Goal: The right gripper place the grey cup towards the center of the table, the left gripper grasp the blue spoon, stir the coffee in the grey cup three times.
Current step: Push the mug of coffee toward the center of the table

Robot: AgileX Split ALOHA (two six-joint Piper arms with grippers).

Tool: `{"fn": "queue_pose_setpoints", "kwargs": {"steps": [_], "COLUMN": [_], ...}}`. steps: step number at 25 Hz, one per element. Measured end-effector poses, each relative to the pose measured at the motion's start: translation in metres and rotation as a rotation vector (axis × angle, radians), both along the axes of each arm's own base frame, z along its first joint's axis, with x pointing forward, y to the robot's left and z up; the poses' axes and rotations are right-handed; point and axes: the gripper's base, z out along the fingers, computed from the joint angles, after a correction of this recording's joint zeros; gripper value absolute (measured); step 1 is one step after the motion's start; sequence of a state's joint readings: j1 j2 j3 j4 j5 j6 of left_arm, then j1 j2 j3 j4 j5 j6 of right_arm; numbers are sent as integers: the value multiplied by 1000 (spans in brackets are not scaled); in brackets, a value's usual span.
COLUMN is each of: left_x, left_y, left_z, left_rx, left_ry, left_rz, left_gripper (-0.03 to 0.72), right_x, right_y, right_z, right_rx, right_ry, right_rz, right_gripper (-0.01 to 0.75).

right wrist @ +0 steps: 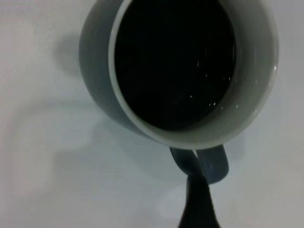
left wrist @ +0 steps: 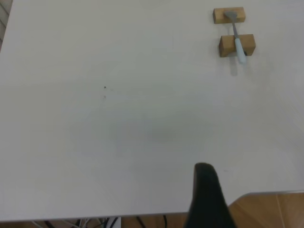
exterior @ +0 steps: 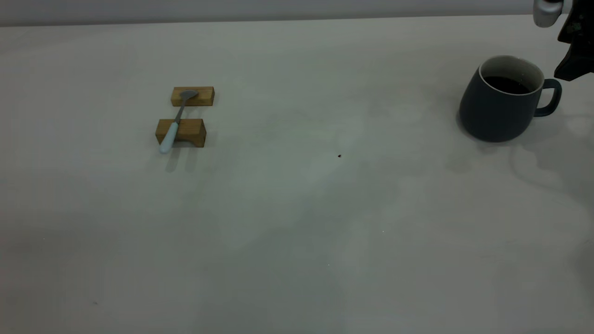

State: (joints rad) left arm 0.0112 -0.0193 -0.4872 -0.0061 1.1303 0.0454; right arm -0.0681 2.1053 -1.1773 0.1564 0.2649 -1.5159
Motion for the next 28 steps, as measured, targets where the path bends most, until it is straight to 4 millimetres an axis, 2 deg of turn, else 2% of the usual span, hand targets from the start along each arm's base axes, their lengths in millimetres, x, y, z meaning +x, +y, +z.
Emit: {"fn": "queue_pose_setpoints", "kwargs": {"steps": [6,16,21,28], "left_x": [0,0,0,0], "left_y": [0,0,0,0], "left_z": [0,0,0,0], "left_rx": [-1,-1,-1,-1], "left_ry": [0,0,0,0], "left_rz": [1,1,1,1], "left_gripper": [575,575,575,575], "right_x": [2,3,5,6], "right_y": [-1,-1,14,52], "right_z": [-29,-58,-61,-67], "right_rx": [-26,-39,-44,-50], "right_ry": [5,5,-11,-42], "right_rz": [27,27,66,154], "right_gripper": [592,592,592,592]}}
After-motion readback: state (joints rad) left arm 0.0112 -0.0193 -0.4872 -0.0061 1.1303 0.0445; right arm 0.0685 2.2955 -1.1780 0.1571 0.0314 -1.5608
